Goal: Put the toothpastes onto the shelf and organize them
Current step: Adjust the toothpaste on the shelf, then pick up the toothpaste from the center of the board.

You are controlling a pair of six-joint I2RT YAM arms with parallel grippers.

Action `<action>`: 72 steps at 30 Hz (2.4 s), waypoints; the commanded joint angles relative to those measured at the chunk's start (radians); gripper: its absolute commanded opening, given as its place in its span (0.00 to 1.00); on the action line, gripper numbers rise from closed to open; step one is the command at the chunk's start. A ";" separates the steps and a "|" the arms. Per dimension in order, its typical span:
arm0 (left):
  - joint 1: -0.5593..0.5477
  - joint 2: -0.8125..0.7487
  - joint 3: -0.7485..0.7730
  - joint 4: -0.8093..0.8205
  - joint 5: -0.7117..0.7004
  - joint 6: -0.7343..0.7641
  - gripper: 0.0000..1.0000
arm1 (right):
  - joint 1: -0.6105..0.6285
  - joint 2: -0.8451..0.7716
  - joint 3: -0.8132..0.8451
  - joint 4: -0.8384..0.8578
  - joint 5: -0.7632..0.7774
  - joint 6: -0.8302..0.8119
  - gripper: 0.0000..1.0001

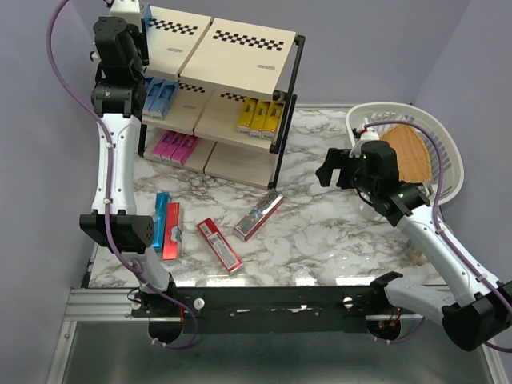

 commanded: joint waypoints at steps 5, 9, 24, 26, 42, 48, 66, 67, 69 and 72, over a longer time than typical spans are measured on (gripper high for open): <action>0.044 0.005 0.026 0.009 0.094 0.024 0.54 | -0.004 -0.027 0.001 -0.004 -0.008 0.001 0.97; 0.056 0.002 0.025 0.022 0.105 0.023 0.54 | -0.006 -0.027 -0.013 -0.005 -0.008 -0.002 0.97; 0.061 -0.059 0.071 0.028 0.197 -0.068 0.78 | -0.004 -0.023 -0.005 -0.007 -0.020 -0.002 0.97; 0.061 -0.096 0.063 0.034 0.219 -0.083 0.81 | -0.004 -0.023 -0.003 -0.005 -0.022 -0.007 0.97; 0.060 -0.642 -0.744 0.006 0.067 -0.195 0.88 | -0.004 -0.070 -0.045 -0.004 -0.059 -0.004 0.98; 0.061 -0.759 -1.034 -0.103 0.065 -0.282 0.94 | -0.003 -0.050 -0.049 -0.004 -0.103 0.010 0.97; 0.078 -0.388 -1.227 -0.107 0.065 -0.348 0.99 | 0.012 -0.047 -0.089 0.036 -0.137 0.019 0.97; 0.078 -0.373 -1.226 -0.106 0.058 -0.342 0.99 | 0.012 -0.047 -0.089 0.036 -0.137 0.018 0.97; 0.078 -0.325 -1.224 -0.097 0.056 -0.336 0.99 | 0.012 -0.047 -0.091 0.042 -0.137 0.016 0.97; 0.081 -0.264 -1.227 -0.087 0.068 -0.338 0.97 | 0.012 -0.047 -0.092 0.048 -0.138 0.018 0.97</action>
